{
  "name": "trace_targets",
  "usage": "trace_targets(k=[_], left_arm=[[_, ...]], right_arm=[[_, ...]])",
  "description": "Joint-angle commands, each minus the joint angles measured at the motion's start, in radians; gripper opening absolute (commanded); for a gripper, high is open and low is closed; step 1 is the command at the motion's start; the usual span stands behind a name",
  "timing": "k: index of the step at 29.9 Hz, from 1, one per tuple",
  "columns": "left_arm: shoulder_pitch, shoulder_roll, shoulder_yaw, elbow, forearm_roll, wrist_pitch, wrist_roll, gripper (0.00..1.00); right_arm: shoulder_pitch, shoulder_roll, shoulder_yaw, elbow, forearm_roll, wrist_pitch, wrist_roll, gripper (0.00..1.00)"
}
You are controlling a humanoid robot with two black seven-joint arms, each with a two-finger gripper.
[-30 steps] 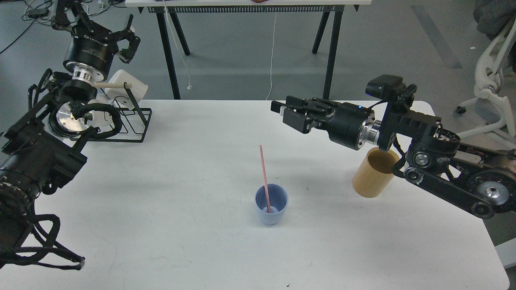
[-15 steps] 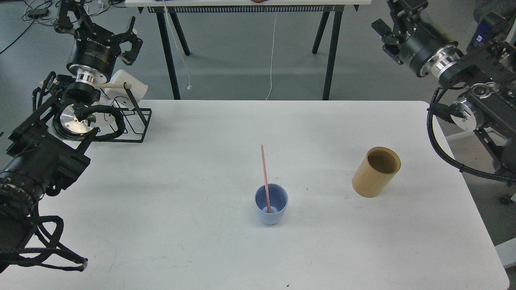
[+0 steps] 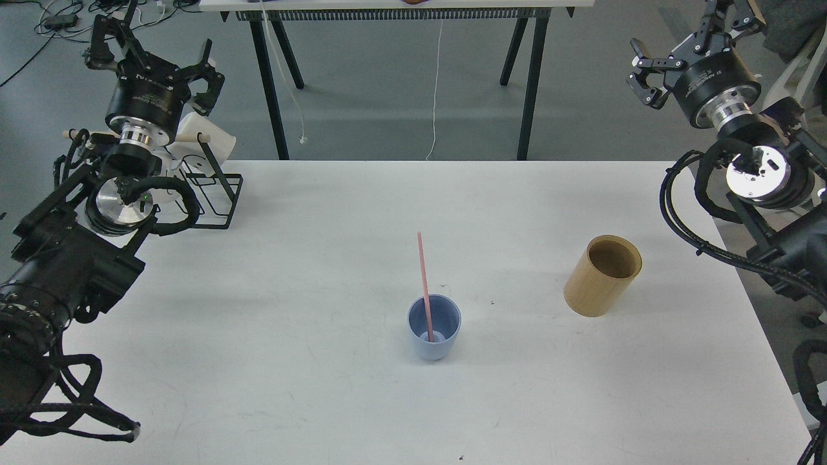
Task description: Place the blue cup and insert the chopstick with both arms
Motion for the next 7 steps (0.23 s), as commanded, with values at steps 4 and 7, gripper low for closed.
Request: trace_targets(k=[4,7], left_arm=[[0.001,0.004,0.0,0.0,0.0,0.0,0.0,0.99],[0.001,0.003,0.0,0.0,0.0,0.0,0.0,0.99]], right_arm=[[-0.01,0.01,0.003,-0.034,0.009,0.001,-0.001,0.99],[-0.006,0.01,0.004,-0.031,0.009,0.001,-0.001,0.99]])
